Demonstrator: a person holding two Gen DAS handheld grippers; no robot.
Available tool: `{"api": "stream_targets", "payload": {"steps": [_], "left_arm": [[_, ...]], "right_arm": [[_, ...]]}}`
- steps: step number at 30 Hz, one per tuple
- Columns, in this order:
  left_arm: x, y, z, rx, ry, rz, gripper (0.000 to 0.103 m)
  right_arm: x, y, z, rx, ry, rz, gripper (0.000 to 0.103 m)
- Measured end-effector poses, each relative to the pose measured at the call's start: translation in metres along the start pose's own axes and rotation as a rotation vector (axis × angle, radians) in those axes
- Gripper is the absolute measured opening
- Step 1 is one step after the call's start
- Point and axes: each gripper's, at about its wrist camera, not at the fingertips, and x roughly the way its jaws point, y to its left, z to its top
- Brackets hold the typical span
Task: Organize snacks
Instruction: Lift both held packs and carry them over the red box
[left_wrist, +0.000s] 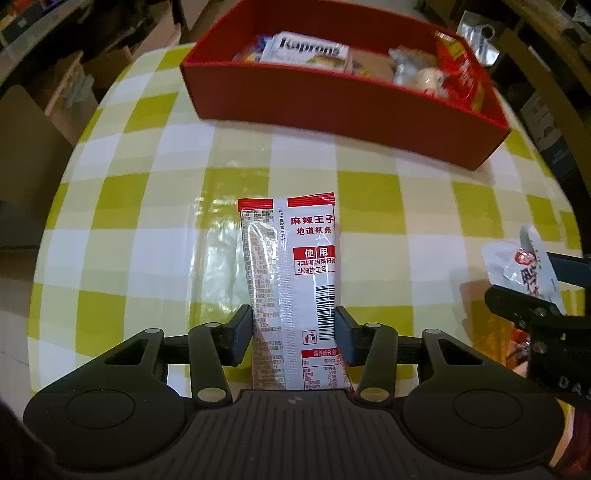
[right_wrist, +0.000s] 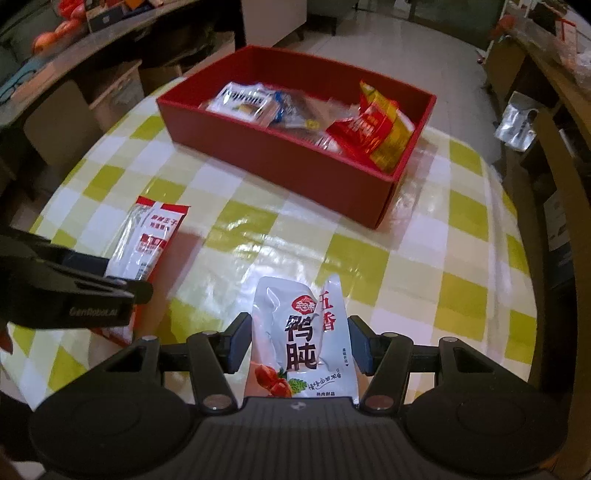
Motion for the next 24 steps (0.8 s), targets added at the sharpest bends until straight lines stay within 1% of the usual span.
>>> {"api": "stream_targets", "payload": {"steps": [6,10,15,20,24], "left_arm": [[-0.011,-0.007,0.006,0.013,-0.045,-0.004,0.054],[-0.017,-0.012,0.009,0.036,-0.076,0.02,0.054],[-0.022,-0.013,0.015,0.042,-0.1,0.031,0.054],[-0.029,-0.014,0.024,0.042,-0.126,0.024,0.054],[-0.035,-0.015,0.031,0.049,-0.156,0.038,0.054]], "right_arm": [[-0.004,-0.002,0.008,0.008,-0.025,-0.01,0.063],[-0.006,-0.003,0.014,0.007,-0.043,-0.026,0.063],[-0.011,-0.007,0.024,0.02,-0.071,-0.027,0.063],[-0.016,-0.006,0.036,0.023,-0.105,-0.023,0.063],[-0.019,-0.009,0.043,0.035,-0.124,-0.024,0.063]]}}
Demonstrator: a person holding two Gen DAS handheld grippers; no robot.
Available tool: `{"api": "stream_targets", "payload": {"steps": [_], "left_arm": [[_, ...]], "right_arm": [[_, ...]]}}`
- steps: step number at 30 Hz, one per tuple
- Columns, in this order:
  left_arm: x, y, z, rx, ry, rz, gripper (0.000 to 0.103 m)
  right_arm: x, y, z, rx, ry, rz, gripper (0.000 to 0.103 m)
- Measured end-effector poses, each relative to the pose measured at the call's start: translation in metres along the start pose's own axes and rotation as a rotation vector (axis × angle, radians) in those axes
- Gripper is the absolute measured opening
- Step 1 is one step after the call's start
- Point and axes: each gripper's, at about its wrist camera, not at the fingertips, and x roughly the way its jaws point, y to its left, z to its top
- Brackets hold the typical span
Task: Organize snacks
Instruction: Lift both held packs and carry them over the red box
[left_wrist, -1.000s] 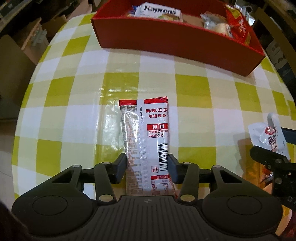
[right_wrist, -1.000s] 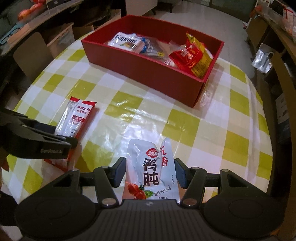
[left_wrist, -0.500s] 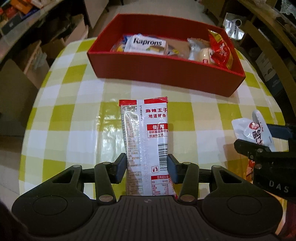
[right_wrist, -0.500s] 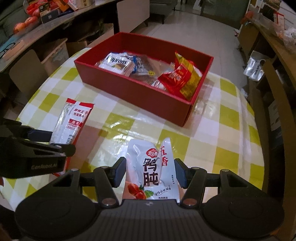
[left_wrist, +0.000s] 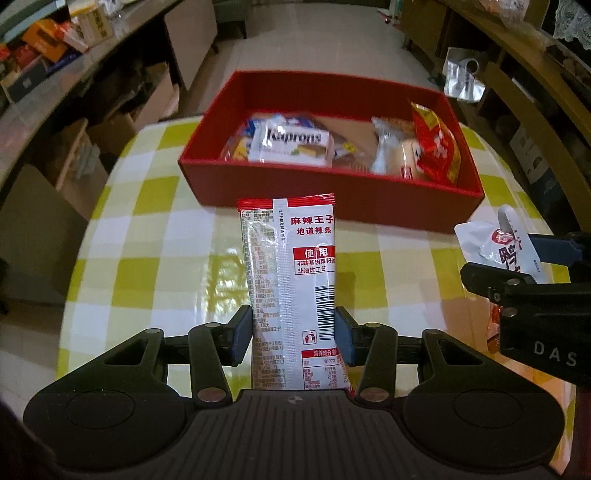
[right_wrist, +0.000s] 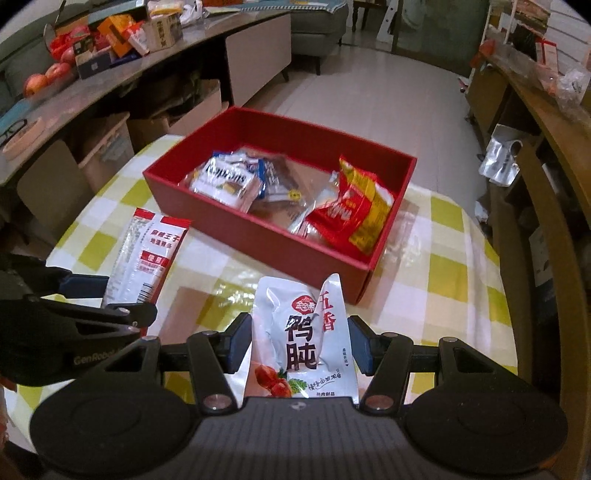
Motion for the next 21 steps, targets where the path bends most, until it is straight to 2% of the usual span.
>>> {"api": "stream_targets", "payload": {"steps": [21], "left_arm": [[-0.009,0.004,0.032,-0.022,-0.068,-0.004,0.054]], "right_arm": [[0.0,-0.015,0.027,0.044,-0.058,-0.022,0.063]]}}
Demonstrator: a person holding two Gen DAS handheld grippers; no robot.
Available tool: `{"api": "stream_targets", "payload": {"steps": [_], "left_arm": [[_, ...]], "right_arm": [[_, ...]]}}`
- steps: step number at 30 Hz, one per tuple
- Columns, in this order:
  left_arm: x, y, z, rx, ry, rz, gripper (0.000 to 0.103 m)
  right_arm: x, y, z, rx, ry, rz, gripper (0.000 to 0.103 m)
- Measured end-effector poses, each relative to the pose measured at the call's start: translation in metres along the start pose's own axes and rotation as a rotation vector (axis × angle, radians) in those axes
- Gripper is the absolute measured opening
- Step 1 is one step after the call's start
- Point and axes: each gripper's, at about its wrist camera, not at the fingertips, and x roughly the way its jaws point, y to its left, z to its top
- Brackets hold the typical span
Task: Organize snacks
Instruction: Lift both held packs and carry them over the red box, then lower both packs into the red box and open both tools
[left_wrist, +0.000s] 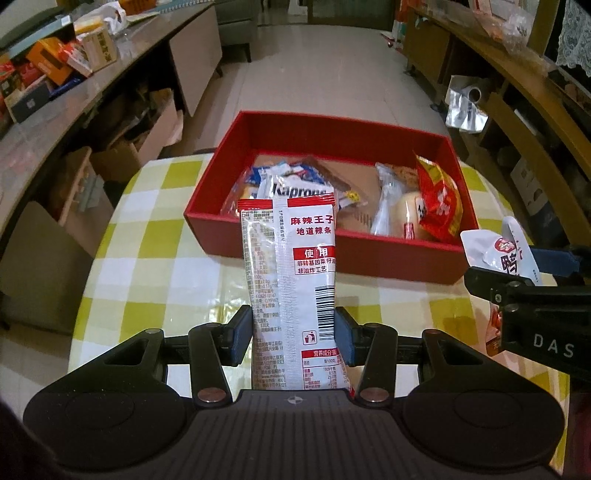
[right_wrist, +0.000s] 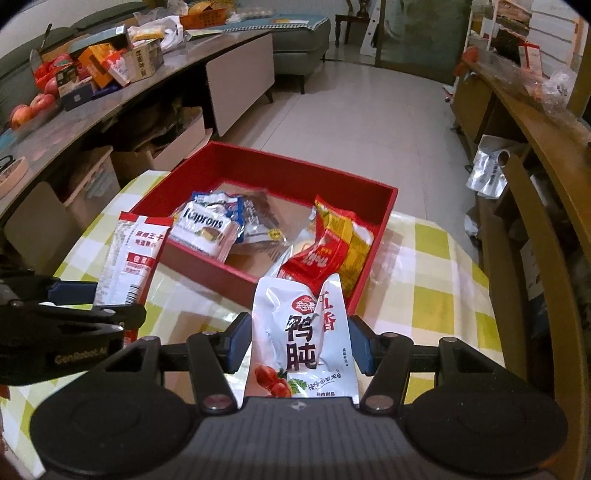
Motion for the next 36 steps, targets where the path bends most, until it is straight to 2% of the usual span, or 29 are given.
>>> {"api": "stream_targets", "payload": {"steps": [22,36], "left_arm": [[0.012,0.002,0.04,-0.037,-0.042,0.001,0.054],[0.026,0.001,0.067,-0.057,-0.054,0.0,0.054]], "right_arm": [[0.02,-0.011,0.036,0.025,-0.04,0.003,0.063],[0.042,-0.013,0.059,0.06,-0.063,0.036,0.063]]}}
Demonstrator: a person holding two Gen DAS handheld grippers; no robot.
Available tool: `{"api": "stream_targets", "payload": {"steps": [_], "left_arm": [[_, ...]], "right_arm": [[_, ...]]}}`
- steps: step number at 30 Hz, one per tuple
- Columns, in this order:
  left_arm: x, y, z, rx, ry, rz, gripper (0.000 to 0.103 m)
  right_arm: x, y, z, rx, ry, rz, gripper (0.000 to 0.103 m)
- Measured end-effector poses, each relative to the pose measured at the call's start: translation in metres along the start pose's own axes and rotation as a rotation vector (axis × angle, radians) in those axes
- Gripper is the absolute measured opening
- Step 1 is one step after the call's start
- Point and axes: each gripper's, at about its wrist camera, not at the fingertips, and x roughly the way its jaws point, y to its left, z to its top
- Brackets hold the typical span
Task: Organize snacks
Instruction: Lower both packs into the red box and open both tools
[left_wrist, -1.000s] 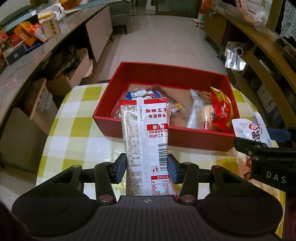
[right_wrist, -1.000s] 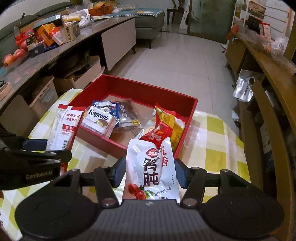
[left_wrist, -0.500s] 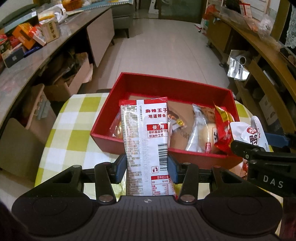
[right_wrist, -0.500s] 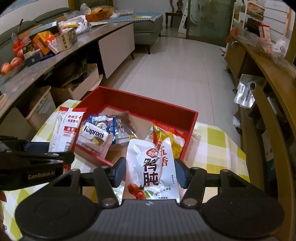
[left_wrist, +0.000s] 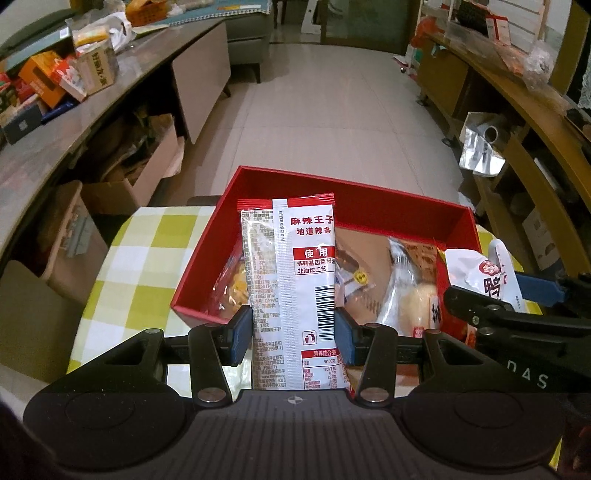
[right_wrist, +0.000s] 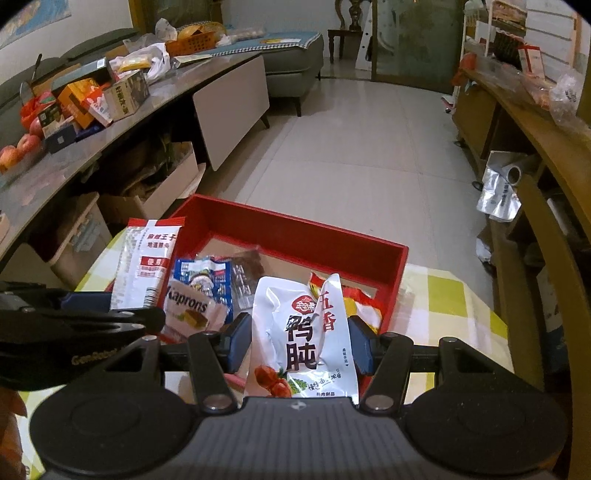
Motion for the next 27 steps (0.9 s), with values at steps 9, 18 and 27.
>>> {"api": "stream_targets", "payload": {"steps": [9,18,27], "left_arm": [[0.021,-0.004,0.017,0.007,0.01,0.006,0.054],[0.041,-0.01,0.025,0.026,0.037,0.022,0.055],[0.052,-0.007,0.028,0.018,0.058,0.034,0.054]], "right_arm": [[0.026,-0.002,0.008,0.02,0.007,0.014,0.063],[0.047,-0.008,0.013,0.015,0.024,-0.01,0.063],[0.058,-0.002,0.013,-0.013,0.018,-0.035,0.064]]}}
